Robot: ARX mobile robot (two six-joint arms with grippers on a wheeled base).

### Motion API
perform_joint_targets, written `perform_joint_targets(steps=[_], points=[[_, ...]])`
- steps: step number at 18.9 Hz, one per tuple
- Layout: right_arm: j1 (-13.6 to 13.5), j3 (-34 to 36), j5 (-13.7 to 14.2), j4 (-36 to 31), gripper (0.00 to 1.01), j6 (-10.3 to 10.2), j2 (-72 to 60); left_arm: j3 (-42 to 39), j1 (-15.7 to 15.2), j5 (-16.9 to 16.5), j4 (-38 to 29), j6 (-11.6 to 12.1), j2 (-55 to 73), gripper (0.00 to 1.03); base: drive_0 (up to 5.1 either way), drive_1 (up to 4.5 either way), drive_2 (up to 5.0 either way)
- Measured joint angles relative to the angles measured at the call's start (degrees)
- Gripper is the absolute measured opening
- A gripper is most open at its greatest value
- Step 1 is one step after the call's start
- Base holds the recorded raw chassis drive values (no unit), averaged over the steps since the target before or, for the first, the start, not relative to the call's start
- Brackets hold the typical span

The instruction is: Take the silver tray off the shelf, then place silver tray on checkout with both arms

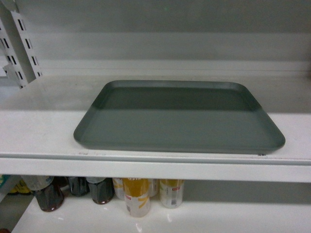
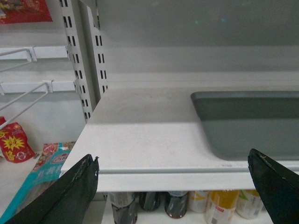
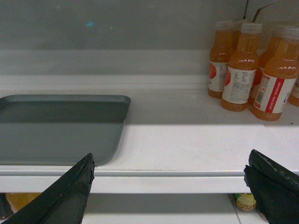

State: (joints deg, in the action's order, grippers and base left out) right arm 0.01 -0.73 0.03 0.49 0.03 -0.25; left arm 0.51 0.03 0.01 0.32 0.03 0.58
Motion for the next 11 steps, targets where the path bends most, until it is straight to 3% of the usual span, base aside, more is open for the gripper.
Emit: perform_joint_targets(steps=[6, 11], points=[[0.0, 0.0, 0.0, -0.2, 0.98, 0.0, 0.0, 0.0, 0.0, 0.0, 0.1, 0.0, 0.0, 0.98, 0.2, 4.37, -4.1], [0.0, 0.0, 0.0, -0.3, 0.98, 0.0, 0.0, 0.0, 0.0, 0.0, -0.2, 0.0, 0.0, 0.98, 0.1, 0.07, 0.1]])
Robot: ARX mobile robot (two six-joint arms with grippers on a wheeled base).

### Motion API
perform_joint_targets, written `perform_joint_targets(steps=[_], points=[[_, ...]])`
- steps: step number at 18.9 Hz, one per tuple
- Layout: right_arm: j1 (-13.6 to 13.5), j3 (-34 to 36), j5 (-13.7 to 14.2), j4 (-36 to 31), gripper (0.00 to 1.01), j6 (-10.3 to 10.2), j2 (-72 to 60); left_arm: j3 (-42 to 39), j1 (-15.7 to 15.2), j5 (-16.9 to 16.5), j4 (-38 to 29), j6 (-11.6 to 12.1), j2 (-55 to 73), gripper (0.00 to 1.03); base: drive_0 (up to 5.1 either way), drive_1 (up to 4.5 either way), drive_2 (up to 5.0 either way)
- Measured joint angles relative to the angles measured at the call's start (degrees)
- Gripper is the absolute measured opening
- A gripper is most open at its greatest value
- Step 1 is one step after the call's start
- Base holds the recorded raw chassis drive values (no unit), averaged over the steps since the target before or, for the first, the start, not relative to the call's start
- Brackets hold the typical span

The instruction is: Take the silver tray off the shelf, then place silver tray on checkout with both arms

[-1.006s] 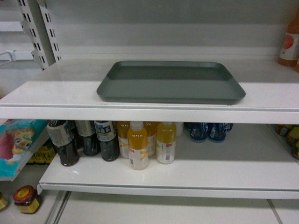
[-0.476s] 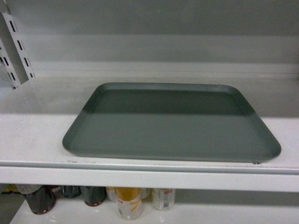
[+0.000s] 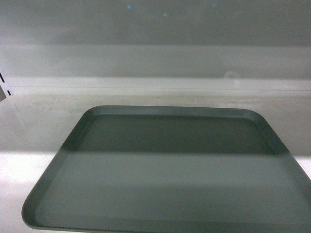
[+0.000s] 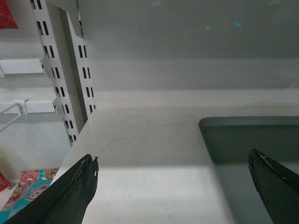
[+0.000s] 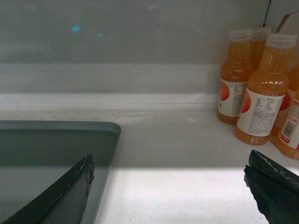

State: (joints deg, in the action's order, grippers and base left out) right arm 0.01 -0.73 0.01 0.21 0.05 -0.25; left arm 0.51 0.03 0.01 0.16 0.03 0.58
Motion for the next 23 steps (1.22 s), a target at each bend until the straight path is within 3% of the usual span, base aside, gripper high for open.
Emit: perform_joint_targets(steps=[6, 7, 8, 10, 12, 23], points=[[0.0, 0.0, 0.0, 0.0, 0.98, 0.0, 0.0, 0.0, 0.0, 0.0, 0.0, 0.0, 0.0, 0.98, 0.1, 0.11, 0.1], [0.1, -0.8, -0.7, 3.6, 0.98, -0.9, -0.7, 2.4, 0.2, -0.7, 8.1, -0.8, 1.8, 0.98, 0.0, 0.0, 0.0], [0.1, -2.0, -1.6, 7.0, 0.98, -2.3, -2.7, 4.1, 0.4, -0.9, 11.5, -1.2, 5.1, 0.98, 0.0, 0.0, 0.0], [0.1, -3.1, -3.6, 5.9, 0.98, -6.2, -10.5, 7.3, 0.7, -2.0, 14.1, -1.6, 12.0, 0.98, 0.0, 0.0, 0.0], [0.0, -3.7, -5.9, -2.0, 0.98, -8.0, -18.4, 7.4, 0.1, -3.7, 7.5, -1.5, 16.7, 0.98, 0.0, 0.0, 0.0], [-1.0, -5.8, -7.6, -17.0, 0.98, -8.2, -35.2, 8.0, -0.5, -6.3, -5.9, -1.5, 30.6, 0.98, 0.0, 0.0, 0.0]])
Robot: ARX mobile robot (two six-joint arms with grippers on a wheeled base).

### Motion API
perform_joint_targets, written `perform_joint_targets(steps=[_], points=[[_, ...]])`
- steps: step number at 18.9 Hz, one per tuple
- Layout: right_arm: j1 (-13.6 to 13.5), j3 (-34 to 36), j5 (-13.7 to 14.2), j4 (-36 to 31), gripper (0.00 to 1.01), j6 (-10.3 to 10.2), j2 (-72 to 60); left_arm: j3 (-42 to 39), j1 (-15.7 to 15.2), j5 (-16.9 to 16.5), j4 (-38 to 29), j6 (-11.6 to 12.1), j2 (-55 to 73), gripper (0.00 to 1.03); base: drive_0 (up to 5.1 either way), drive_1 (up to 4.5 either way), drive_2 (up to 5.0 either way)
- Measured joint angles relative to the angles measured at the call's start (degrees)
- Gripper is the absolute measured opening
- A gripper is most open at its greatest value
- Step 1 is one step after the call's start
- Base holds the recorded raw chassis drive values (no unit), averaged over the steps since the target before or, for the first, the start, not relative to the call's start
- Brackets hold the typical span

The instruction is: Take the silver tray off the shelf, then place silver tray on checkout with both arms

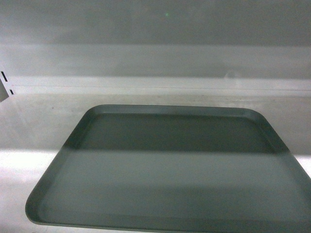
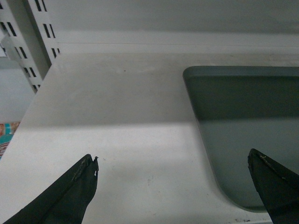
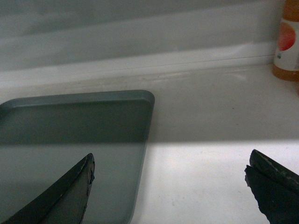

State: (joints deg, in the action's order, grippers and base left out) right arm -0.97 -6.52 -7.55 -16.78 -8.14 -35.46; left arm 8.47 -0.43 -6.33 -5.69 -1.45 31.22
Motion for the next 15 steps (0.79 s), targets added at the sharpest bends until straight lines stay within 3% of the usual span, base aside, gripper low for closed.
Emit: perform_joint_targets(steps=[3, 6, 7, 9, 11, 15], points=[[-1.0, -0.8, 0.0, -5.6, 0.98, 0.4, -7.0, 0.5, 1.1, -0.2, -5.7, 0.0, 6.3, 0.98, 0.0, 0.0, 0.0], [-2.9, -3.8, 0.3, -15.1, 0.98, 1.5, -19.8, 3.1, 3.4, -0.4, -16.3, -0.1, 18.8, 0.98, 0.0, 0.0, 0.0], [-3.8, -5.3, 1.0, -18.6, 0.98, 2.3, -25.0, 4.3, 4.3, -0.3, -20.4, -0.1, 24.5, 0.98, 0.0, 0.0, 0.0], [-7.0, -11.8, 3.9, -28.5, 0.98, 3.7, -46.8, 10.8, 7.4, 2.1, -31.7, 0.3, 50.3, 0.98, 0.0, 0.0, 0.0], [-7.3, -16.2, 5.4, -28.4, 0.98, 2.9, -56.1, 15.3, 8.7, 3.1, -32.7, 0.3, 58.2, 0.98, 0.0, 0.0, 0.0], [-7.5, -19.2, 7.8, -25.5, 0.98, 2.2, -59.3, 17.2, 9.7, 3.4, -32.9, 0.4, 62.7, 0.98, 0.0, 0.0, 0.0]])
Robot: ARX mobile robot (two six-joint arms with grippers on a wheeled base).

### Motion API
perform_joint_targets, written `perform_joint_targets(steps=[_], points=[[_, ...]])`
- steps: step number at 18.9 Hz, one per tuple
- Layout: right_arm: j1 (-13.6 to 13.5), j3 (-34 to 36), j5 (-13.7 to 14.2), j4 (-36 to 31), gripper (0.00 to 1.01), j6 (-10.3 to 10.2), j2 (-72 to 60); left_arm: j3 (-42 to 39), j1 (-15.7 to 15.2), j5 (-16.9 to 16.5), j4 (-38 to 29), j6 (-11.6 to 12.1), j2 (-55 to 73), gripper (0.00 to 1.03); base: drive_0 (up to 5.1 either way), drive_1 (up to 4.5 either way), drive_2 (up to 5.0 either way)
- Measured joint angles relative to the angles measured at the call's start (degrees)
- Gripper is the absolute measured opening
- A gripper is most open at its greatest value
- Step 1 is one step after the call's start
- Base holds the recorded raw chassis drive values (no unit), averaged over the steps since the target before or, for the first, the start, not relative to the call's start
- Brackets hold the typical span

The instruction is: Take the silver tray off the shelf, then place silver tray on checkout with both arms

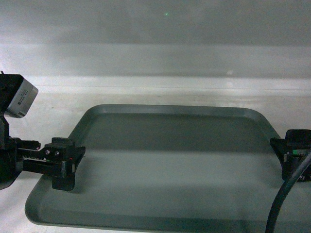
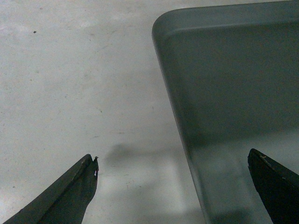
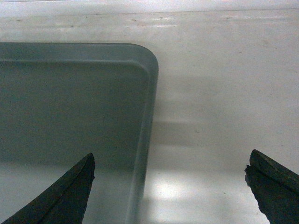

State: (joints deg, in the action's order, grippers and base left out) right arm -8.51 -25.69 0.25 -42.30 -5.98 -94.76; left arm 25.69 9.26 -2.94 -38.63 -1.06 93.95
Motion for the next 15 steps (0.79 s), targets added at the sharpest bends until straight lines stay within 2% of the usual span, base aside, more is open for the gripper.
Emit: perform_joint_targets(steps=[7, 10, 15], points=[[-1.7, -2.8, 1.7, 1.8, 0.98, -1.1, -4.6, 2.4, 0.5, 1.1, -2.4, -0.2, 5.1, 0.98, 0.0, 0.0, 0.0], [-2.1, -4.3, 2.4, 3.1, 0.98, -2.5, -5.8, 3.1, 1.1, 1.9, -2.7, -0.7, 6.2, 0.98, 0.0, 0.0, 0.0], [-2.4, -4.3, 2.4, 2.5, 0.98, -3.1, -6.4, 3.0, 1.7, 3.2, -2.7, -0.7, 6.2, 0.98, 0.0, 0.0, 0.0]])
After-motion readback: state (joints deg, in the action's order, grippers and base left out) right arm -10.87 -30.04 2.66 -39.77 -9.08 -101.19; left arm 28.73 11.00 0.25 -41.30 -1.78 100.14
